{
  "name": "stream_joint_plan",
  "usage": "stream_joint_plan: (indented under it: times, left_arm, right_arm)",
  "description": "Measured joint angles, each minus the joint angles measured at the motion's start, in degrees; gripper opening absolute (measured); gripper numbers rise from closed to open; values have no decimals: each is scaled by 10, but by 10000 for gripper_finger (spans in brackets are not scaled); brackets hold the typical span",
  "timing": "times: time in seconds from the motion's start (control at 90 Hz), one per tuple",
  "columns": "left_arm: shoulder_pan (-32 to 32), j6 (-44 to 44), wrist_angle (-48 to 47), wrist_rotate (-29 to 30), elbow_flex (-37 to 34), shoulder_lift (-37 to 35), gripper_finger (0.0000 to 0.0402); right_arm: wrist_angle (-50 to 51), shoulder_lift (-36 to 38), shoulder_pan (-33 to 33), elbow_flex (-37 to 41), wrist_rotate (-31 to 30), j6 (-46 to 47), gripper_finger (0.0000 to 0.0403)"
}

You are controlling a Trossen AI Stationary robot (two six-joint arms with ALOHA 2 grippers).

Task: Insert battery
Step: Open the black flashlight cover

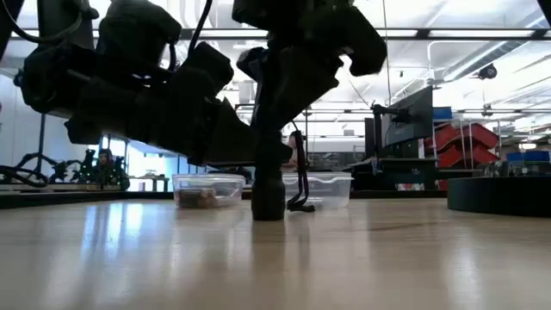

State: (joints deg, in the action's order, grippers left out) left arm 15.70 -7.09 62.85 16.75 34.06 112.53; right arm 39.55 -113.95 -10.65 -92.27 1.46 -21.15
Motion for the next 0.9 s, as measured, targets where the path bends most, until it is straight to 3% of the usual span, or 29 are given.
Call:
stream_joint_plan:
  times: [0.211, 0.4, 0.578, 0.7, 0.9]
  left_arm:
    - [0, 0, 0, 3, 0, 0, 97]
    - [-1, 1, 0, 7, 0, 0, 101]
    - [-1, 2, 0, 8, 0, 0, 98]
    - [-1, 1, 0, 8, 0, 0, 101]
    - [-1, 1, 0, 9, 0, 0, 97]
  right_arm:
    - [12, 8, -1, -4, 7, 279, 256]
    - [44, 10, -2, -23, 5, 372, 295]
    - [42, 10, -2, -23, -34, 392, 284]
    - [42, 10, -2, -21, -77, 392, 260]
    - [39, 4, -1, -21, -88, 392, 211]
